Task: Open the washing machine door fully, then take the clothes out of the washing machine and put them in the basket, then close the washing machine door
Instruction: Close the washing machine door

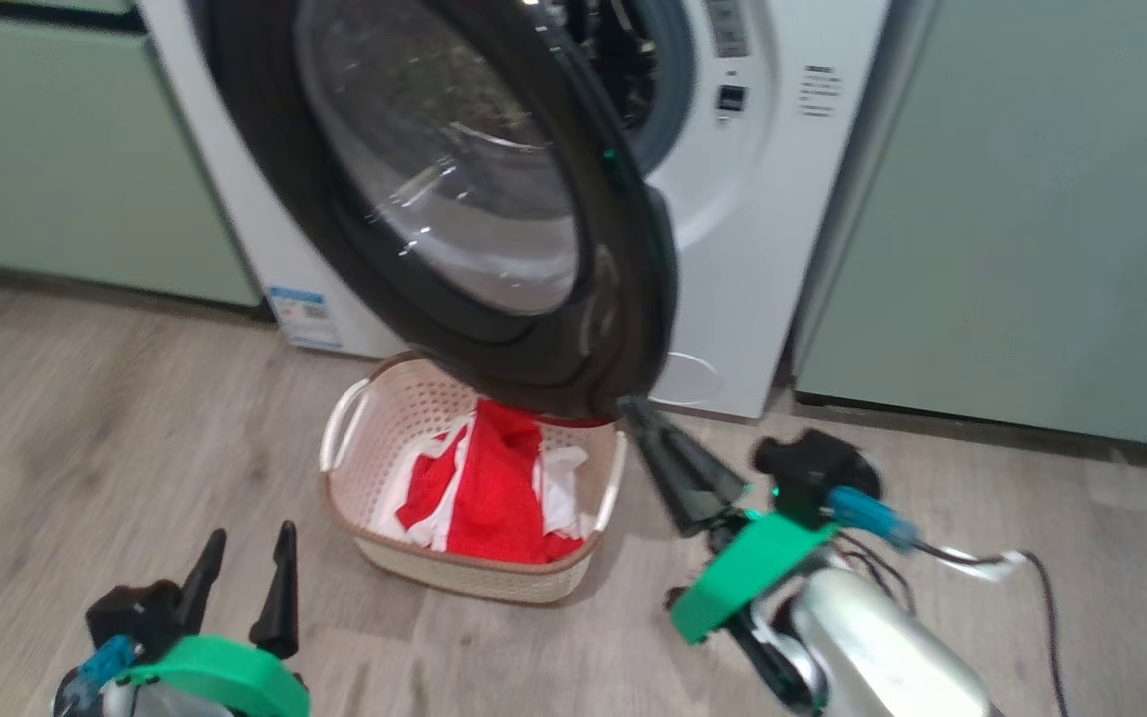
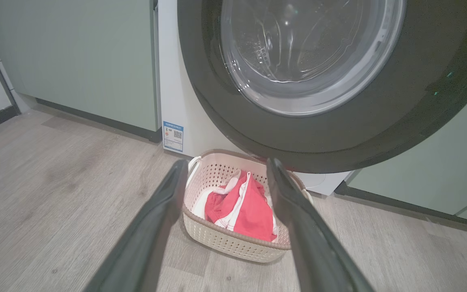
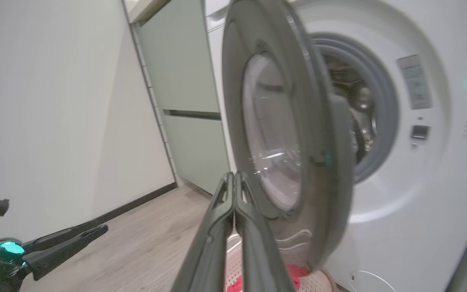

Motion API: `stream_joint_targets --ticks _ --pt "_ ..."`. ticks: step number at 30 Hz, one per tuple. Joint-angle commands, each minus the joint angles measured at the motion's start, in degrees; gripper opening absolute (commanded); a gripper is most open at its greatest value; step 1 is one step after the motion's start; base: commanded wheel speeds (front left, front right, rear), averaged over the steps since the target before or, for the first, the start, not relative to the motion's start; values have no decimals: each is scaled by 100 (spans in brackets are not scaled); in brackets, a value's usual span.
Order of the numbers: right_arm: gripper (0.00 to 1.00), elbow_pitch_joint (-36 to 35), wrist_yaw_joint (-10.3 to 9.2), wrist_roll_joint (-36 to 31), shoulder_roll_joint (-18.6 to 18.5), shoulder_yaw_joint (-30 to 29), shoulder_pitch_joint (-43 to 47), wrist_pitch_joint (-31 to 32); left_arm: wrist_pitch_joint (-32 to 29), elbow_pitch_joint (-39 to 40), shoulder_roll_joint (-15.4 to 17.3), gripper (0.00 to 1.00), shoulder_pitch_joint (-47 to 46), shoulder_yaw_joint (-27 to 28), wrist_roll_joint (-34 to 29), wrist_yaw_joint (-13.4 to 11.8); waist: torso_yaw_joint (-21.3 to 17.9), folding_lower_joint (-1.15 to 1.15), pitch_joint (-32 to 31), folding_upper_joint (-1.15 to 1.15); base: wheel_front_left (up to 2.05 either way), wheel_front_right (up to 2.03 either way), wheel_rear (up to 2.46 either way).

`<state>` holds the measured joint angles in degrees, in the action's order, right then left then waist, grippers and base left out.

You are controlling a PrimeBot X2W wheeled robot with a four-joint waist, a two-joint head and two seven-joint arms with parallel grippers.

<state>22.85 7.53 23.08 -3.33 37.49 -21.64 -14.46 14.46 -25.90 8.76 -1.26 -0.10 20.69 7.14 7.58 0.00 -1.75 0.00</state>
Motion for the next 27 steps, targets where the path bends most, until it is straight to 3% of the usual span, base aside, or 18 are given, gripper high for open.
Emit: stream_joint_targets --ticks 1,5,9,27 --pt "0 -86 -4 71 46 154 -291 -54 53 141 61 100 -322 158 -44 35 154 0 45 0 0 0 0" --pt "0 458 -4 338 46 591 -721 -54 53 119 25 100 -413 21 -48 35 405 0 136 0 0 0 0" --pt "0 879 -4 497 46 609 -1065 -54 53 126 -45 100 -507 -92 -42 35 605 0 254 0 0 0 0" --pt "0 2203 -4 620 46 -991 -2492 -54 53 144 -272 100 -937 -431 52 35 744 0 985 0 0 0 0"
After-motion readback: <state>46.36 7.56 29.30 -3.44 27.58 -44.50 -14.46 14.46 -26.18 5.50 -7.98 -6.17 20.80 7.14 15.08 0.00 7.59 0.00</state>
